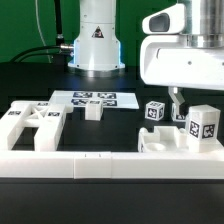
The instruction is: Assemble chair
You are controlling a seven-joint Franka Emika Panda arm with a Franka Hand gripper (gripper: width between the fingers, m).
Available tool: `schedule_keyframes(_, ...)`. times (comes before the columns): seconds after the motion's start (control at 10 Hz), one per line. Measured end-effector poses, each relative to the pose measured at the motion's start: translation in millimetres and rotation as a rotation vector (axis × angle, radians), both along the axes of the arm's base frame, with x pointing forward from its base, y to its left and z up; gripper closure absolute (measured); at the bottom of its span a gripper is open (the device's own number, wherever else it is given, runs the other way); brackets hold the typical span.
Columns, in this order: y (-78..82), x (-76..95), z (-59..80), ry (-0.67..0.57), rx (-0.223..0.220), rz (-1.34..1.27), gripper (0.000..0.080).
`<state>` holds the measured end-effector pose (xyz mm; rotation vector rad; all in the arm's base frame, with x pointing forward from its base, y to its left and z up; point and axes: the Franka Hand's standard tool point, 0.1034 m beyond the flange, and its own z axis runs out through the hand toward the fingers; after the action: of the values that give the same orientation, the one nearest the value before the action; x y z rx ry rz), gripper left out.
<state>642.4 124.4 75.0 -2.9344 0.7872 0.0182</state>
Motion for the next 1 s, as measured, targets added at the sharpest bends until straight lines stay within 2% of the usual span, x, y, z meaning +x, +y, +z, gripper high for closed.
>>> schedule_keyframes(0.4,-4.4,3.2,1.5,-0.040,-0.057,0.416,0.0151)
schedule_keyframes(0.5,-5.8,4.8,2.7,-0.049,-0.086,0.563,0.0151)
schedule_keyframes(0.7,-7.1,5.5,2.9,-0.059,-0.096,0.738,0.0151)
schedule_keyframes(0.9,-8.1,5.8,2.9,-0.063,-0.097,0.793,0.0177)
schedule_keyframes(1.0,-8.1,5.8,2.9,-0.063,-0.097,0.792,0.0351)
